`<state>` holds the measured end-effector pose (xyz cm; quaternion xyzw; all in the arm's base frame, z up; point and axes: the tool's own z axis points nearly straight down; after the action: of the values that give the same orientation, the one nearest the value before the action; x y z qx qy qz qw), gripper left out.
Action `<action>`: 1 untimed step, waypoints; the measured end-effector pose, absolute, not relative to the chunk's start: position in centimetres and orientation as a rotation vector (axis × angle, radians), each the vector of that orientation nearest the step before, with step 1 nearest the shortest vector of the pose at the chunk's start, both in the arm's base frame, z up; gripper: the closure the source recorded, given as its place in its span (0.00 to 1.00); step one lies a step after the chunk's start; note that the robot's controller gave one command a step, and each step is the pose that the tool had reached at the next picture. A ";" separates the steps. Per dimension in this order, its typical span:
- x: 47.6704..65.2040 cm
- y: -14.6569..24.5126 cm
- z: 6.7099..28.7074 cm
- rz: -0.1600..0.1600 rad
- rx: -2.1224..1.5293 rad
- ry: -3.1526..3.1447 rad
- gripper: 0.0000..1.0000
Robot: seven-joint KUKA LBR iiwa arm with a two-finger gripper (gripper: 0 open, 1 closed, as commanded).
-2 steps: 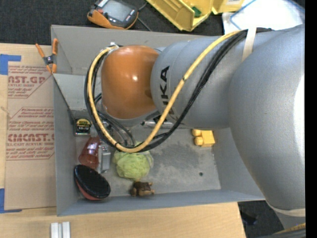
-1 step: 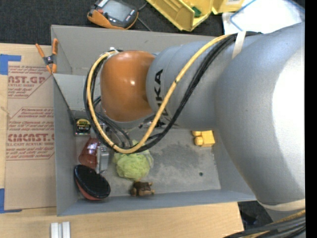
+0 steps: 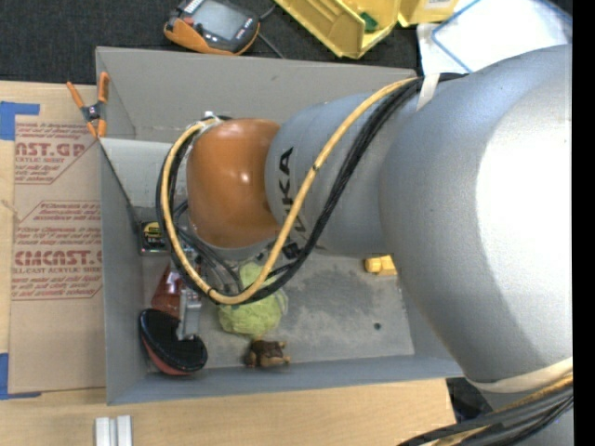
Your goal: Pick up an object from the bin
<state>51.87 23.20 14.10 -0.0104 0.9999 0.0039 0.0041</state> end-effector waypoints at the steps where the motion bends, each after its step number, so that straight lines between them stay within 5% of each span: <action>1: 50.5 21.0 8.9 0.016 -0.586 3.048 0.00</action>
Offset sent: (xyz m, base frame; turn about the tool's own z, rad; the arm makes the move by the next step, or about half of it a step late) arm -0.0098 -0.0323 -0.0583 -0.2364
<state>50.48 20.97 8.86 -0.1889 0.9818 0.0053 0.0189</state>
